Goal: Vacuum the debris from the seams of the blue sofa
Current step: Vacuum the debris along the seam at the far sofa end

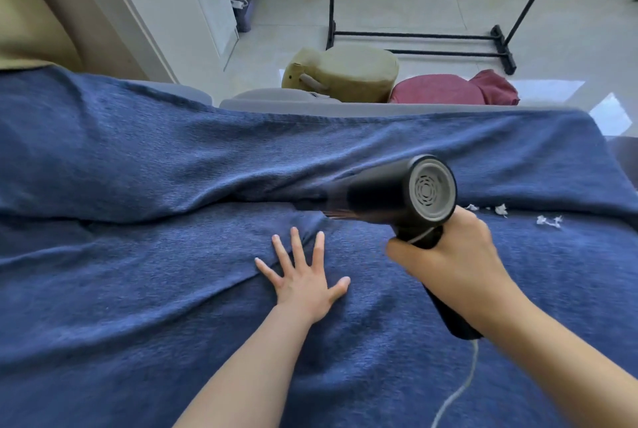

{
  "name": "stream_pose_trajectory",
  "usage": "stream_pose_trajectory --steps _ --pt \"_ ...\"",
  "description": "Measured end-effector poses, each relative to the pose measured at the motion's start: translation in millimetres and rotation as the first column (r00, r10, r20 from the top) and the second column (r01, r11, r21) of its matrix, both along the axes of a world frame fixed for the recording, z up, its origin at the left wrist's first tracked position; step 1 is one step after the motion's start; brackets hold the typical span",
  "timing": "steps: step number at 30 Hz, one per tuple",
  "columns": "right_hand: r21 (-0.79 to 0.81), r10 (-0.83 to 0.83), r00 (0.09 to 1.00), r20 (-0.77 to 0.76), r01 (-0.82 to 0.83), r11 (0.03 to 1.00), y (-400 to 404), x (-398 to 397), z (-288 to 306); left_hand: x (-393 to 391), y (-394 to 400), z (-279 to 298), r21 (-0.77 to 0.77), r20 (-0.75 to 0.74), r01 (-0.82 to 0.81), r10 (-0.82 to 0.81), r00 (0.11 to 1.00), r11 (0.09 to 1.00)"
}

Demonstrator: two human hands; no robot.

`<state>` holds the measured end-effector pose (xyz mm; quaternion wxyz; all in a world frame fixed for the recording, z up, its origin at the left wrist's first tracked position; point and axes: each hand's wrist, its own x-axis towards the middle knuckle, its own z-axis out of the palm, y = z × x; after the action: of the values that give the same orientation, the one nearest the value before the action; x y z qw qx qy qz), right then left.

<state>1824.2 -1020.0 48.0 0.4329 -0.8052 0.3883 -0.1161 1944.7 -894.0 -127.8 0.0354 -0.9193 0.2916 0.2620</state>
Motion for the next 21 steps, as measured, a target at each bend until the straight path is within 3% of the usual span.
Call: stream_pose_trajectory --steps 7,21 --pt "-0.002 0.055 0.998 -0.008 -0.055 0.998 -15 -2 -7 7 -8 -11 0.110 -0.058 -0.015 0.021 0.998 0.994" --pt "0.010 0.146 0.987 0.065 -0.147 0.989 -60 9 -10 4 -12 -14 0.164 -0.039 -0.045 0.052 0.998 0.985"
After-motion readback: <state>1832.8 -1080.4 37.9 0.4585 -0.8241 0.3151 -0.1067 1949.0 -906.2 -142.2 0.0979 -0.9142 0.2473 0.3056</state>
